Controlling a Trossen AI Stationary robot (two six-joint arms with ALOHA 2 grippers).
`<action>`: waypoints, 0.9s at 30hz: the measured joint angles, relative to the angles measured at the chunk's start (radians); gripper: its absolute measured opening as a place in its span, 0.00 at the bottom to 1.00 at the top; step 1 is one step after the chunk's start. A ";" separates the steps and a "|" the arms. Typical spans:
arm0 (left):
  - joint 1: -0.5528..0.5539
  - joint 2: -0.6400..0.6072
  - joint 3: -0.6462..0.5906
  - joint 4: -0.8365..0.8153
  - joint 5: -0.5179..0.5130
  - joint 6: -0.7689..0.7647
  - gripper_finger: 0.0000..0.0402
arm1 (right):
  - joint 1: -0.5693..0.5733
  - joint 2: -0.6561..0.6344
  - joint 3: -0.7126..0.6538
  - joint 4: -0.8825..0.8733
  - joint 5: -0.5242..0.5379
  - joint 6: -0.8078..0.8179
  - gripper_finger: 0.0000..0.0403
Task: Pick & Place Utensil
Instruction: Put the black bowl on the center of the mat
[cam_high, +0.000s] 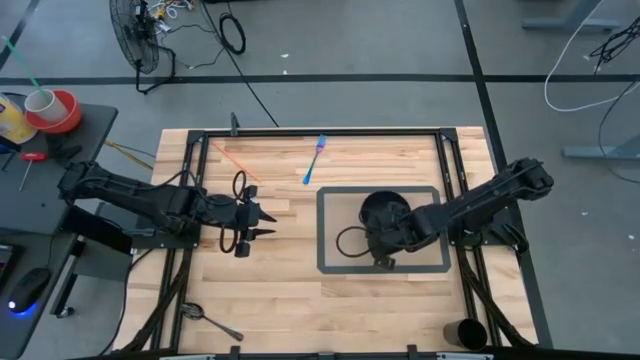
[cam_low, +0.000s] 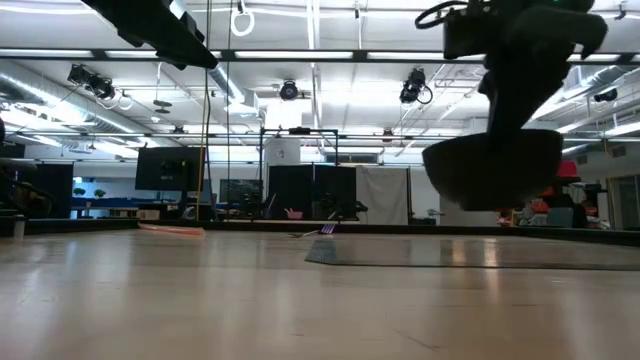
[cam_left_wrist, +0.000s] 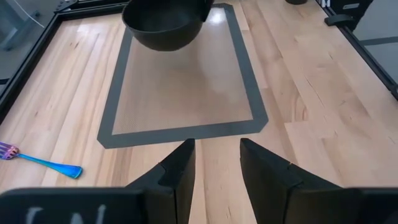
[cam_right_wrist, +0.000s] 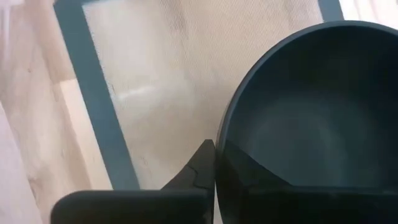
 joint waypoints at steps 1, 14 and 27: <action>0.000 0.000 0.000 0.000 0.000 0.000 0.33 | 0.000 0.006 0.000 0.004 0.001 -0.002 0.02; 0.000 0.000 0.000 0.006 0.000 0.000 0.33 | 0.014 0.061 -0.057 0.109 0.039 0.026 0.02; 0.000 0.000 0.000 0.006 0.000 0.000 0.33 | 0.015 0.061 -0.116 0.225 0.034 0.058 0.03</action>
